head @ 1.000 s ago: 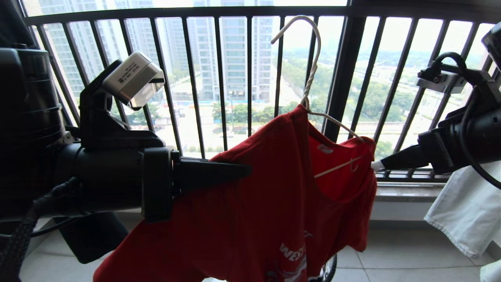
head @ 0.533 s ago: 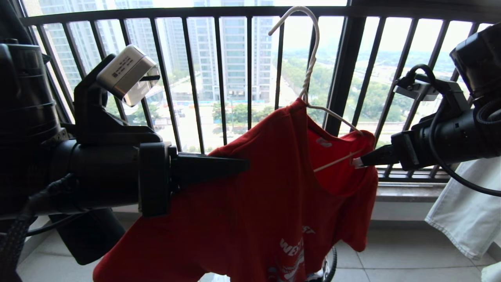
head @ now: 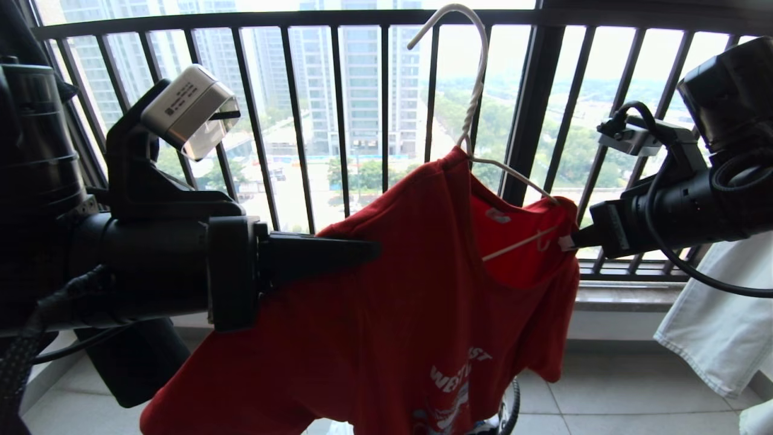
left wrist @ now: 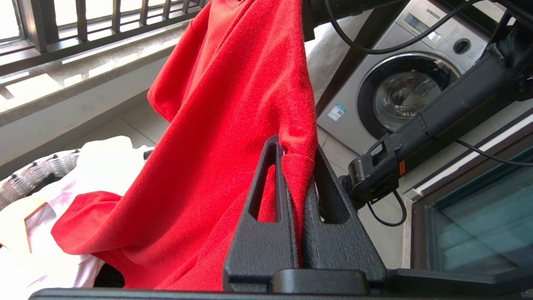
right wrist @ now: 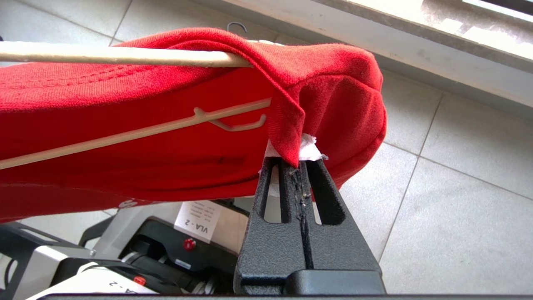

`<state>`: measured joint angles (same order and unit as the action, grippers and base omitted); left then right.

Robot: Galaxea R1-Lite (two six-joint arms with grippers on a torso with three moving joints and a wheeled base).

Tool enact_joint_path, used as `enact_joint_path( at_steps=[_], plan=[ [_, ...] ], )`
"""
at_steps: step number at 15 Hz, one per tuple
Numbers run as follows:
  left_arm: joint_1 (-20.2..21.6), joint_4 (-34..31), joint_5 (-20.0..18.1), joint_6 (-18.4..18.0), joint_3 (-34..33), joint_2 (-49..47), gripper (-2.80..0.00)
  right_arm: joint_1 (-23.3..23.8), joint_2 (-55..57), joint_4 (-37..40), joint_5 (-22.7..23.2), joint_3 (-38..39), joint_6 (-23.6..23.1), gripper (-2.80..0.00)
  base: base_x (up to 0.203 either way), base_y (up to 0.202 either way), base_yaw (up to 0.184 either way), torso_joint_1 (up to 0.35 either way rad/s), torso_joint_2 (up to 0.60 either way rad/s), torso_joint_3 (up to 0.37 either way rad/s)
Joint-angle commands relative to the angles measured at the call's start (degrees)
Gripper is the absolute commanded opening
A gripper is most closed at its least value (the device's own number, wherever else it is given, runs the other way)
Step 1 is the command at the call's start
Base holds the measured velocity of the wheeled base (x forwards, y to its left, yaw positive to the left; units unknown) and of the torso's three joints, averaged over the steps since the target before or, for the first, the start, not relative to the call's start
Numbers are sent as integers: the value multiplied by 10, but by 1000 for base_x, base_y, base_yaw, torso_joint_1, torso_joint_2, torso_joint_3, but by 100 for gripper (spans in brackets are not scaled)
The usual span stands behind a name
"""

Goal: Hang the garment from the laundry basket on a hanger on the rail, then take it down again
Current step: Hang the clothes on the clothes rack

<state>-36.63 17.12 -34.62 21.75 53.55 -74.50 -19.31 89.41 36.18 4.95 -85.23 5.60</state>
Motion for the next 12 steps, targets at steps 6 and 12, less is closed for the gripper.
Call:
enact_joint_path(
  at_steps=[6,12],
  plan=[
    [0,1,-2,-2,-6,-9,-280,1,8,5,-8,-98,-6,-280,0,0,0,0,0,0],
    [-9,63,4,-2,-5,-74,-280,0,73,5,-8,-216,-46,-280,0,0,0,0,0,0]
  ],
)
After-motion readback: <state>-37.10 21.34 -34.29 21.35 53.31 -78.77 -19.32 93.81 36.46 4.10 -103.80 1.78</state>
